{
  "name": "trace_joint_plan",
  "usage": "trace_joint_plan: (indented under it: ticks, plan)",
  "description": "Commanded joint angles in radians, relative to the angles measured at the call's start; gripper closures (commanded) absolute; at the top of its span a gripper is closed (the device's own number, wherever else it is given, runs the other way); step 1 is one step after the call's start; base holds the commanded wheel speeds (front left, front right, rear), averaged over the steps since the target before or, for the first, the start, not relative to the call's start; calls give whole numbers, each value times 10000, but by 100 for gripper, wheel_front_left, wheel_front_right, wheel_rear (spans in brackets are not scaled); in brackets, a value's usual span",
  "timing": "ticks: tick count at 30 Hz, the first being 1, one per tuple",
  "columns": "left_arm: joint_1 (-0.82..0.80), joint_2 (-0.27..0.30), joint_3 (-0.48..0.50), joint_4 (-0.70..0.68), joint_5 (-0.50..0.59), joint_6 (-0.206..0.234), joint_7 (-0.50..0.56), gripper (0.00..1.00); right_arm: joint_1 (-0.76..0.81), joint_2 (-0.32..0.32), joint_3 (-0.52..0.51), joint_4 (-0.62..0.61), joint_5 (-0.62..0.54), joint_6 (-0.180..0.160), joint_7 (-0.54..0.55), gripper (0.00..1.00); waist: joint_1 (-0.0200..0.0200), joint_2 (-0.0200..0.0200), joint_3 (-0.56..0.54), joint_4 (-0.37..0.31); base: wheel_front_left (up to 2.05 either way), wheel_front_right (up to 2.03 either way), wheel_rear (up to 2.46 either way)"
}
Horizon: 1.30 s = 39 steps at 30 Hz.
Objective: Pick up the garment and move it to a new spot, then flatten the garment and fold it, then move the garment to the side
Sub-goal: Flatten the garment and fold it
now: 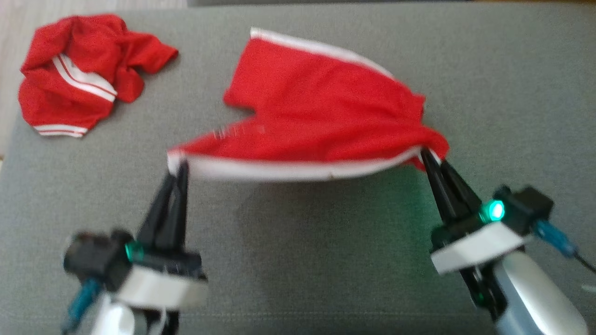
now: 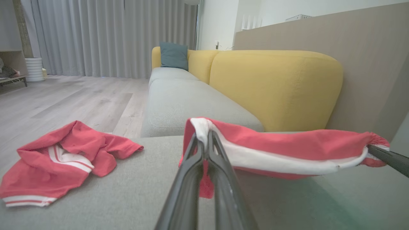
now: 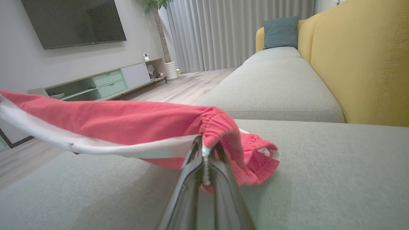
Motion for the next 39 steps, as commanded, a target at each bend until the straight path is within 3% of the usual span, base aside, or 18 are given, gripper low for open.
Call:
trace_joint_plan:
  ticks: [1,7,13,19,29,37,39]
  plan:
    - [-106,65,305,-447,-17,51,-52,100,72,-181,117,-437,80,73,17,100,0,-1,-247,-25,0,0,0]
    - [1603,40,217,-1595,7,401,-39,100,1556,-588,-233,-1943,163,73,672,100,0,-1,-693,-211,0,0,0]
    - [2802,131,46,-2702,105,648,224,100,2960,-571,-431,-3413,124,73,1498,100,0,-1,-818,-487,0,0,0]
    - [3207,201,-92,-2987,-11,653,533,100,3490,-298,-529,-3664,281,73,1822,100,0,-1,-609,-701,0,0,0]
    - [701,284,180,-318,-432,135,603,100,2314,203,9,-1870,355,73,1348,100,0,-1,-147,-739,0,0,0]
    - [-3251,38,238,3802,-223,213,788,100,166,1319,-463,360,39,73,718,100,0,-1,1226,-1009,0,0,0]
    - [-3786,22,201,4284,-141,206,687,100,-140,1456,-504,661,2,73,570,100,0,-1,1419,-1030,0,0,0]
